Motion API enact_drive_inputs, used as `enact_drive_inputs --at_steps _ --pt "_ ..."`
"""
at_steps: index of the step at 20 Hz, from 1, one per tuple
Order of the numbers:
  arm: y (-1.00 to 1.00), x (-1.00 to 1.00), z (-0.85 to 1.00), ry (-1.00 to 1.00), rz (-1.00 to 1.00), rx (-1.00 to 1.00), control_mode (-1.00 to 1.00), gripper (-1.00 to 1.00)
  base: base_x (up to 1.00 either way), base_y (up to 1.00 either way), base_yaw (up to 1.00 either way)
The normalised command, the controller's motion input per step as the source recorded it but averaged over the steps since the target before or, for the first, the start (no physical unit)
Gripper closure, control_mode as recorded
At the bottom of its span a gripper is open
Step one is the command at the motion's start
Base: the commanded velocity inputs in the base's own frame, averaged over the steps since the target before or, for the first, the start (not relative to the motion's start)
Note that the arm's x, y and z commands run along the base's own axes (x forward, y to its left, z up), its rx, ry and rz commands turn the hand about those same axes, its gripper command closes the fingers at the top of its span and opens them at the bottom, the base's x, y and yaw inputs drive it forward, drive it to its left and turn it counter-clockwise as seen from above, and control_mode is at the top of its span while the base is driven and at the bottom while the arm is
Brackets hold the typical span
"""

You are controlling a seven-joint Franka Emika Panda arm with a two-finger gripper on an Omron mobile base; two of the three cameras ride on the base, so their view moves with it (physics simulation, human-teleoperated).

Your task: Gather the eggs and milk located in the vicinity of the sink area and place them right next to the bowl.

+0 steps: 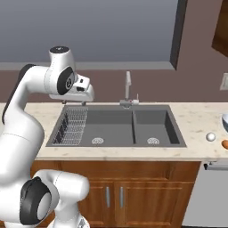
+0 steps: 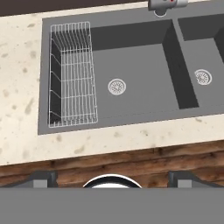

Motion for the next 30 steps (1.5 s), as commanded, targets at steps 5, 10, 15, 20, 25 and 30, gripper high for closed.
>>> enact_drive_inputs --at_steps 5,10,15,20,25,30 --pt "0.0 0.0 0.0 0.0 0.0 0.0 1.0 -1.0 0.0 0.72 0.0" --pt "0.0 0.0 0.0 0.0 0.0 0.0 1.0 -1.0 0.0 0.63 0.0" --pt "0.0 0.0 0.0 0.0 0.0 0.0 1.0 -1.0 0.0 0.4 0.0" --pt "0.0 0.0 0.0 0.0 0.0 0.0 1.0 -1.0 0.0 0.06 0.0" --pt "0.0 0.0 0.0 0.0 0.0 0.0 1.0 -1.0 0.0 0.06 0.0" --pt "0.0 0.0 0.0 0.0 0.0 0.0 1.0 -1.0 0.0 0.09 0.0"
